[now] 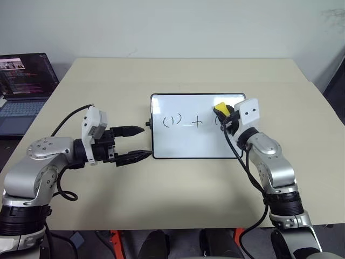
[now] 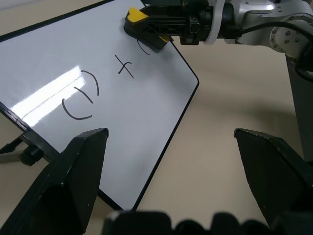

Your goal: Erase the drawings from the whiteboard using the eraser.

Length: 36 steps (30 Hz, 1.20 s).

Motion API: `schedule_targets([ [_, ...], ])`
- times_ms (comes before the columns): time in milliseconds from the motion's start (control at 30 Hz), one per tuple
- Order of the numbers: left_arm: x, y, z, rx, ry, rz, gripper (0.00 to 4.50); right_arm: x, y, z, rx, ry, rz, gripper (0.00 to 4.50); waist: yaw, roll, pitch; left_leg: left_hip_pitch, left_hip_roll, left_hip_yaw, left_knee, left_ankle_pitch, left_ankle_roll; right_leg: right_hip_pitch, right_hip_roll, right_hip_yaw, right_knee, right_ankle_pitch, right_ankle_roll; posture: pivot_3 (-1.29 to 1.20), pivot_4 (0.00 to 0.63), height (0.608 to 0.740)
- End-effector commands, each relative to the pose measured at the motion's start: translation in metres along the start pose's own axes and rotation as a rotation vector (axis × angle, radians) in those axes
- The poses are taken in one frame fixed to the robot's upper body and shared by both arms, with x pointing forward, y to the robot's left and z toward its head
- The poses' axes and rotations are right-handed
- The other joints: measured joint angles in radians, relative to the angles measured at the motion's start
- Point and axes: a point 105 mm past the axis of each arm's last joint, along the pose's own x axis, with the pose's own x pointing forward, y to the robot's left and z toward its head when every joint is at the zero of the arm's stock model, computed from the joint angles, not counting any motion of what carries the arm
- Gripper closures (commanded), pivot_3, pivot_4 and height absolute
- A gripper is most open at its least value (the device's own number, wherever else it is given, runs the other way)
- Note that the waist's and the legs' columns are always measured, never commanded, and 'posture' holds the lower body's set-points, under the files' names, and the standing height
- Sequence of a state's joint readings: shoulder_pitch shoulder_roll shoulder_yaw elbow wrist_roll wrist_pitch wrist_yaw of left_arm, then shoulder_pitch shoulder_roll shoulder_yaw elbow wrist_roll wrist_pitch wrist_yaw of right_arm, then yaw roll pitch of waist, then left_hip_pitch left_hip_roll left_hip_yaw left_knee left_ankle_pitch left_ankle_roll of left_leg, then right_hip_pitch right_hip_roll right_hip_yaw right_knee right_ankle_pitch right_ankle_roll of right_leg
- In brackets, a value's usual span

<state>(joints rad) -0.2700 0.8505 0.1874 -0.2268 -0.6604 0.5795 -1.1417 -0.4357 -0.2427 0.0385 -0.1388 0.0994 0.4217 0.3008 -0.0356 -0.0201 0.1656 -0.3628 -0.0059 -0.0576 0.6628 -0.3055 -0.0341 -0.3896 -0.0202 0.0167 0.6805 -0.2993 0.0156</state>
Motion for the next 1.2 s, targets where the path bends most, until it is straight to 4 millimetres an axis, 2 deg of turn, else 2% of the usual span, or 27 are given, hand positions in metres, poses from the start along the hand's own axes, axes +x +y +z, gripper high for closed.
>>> schedule_targets([
  [33, -0.005, -0.001, 0.012, 0.054, -0.013, 0.014, 0.00, -0.006, 0.003, -0.018, -0.003, 0.068, 0.016, 3.32, 0.001, 0.000, 0.000, 0.000, 0.000, 0.000, 0.000, 0.000, 0.000, 0.000, 0.000, 0.000, 0.000, 0.000, 0.000, 0.00, 0.150, 0.740],
  [167, -0.006, -0.001, 0.012, 0.054, -0.012, 0.018, 0.00, -0.012, 0.001, -0.025, -0.016, 0.092, 0.020, 3.32, 0.001, 0.000, 0.000, 0.001, 0.000, 0.000, 0.000, 0.000, 0.000, 0.001, 0.000, 0.000, 0.000, 0.000, 0.000, 0.00, 0.150, 0.740],
  [400, -0.006, 0.002, 0.012, 0.053, -0.011, 0.026, 0.00, -0.034, 0.002, -0.051, -0.067, 0.171, 0.052, 3.32, 0.004, -0.001, -0.001, 0.001, 0.000, 0.000, 0.001, 0.000, 0.000, 0.001, 0.000, 0.000, 0.000, 0.000, 0.000, 0.00, 0.150, 0.740],
  [633, -0.007, 0.002, 0.011, 0.051, -0.010, 0.031, 0.00, -0.048, 0.003, -0.057, -0.078, 0.196, 0.061, 3.32, 0.004, -0.002, -0.001, 0.002, 0.000, 0.000, 0.001, 0.000, 0.000, 0.002, 0.000, 0.000, 0.000, 0.000, 0.000, 0.00, 0.150, 0.740],
  [900, -0.003, 0.000, 0.011, 0.047, -0.018, 0.020, 0.00, -0.045, -0.006, -0.032, -0.043, 0.110, 0.026, 3.32, 0.005, -0.001, -0.001, 0.001, 0.000, 0.000, 0.001, 0.000, 0.000, 0.002, 0.000, 0.000, 0.000, 0.000, 0.000, 0.00, 0.150, 0.740],
  [967, -0.002, 0.001, 0.011, 0.046, -0.021, 0.020, 0.00, -0.044, -0.008, -0.009, -0.029, 0.034, 0.021, 3.32, 0.005, -0.001, -0.001, 0.001, 0.000, 0.000, 0.001, 0.000, 0.000, 0.002, 0.000, 0.000, 0.000, 0.000, 0.000, 0.00, 0.150, 0.740],
  [1033, 0.000, 0.000, 0.010, 0.042, -0.023, 0.013, 0.00, -0.049, -0.005, 0.002, -0.025, 0.011, 0.023, 3.32, 0.005, 0.000, 0.000, 0.000, 0.000, -0.001, 0.001, 0.000, 0.000, 0.001, 0.000, 0.000, 0.000, 0.000, 0.000, 0.00, 0.150, 0.740],
  [1200, 0.004, 0.000, 0.009, 0.037, -0.029, 0.001, 0.00, -0.059, -0.007, 0.011, 0.001, -0.009, -0.023, 3.32, 0.006, 0.000, 0.000, -0.001, 0.000, -0.001, -0.001, 0.000, 0.000, 0.000, 0.000, -0.001, -0.001, 0.000, 0.000, 0.00, 0.150, 0.740],
])
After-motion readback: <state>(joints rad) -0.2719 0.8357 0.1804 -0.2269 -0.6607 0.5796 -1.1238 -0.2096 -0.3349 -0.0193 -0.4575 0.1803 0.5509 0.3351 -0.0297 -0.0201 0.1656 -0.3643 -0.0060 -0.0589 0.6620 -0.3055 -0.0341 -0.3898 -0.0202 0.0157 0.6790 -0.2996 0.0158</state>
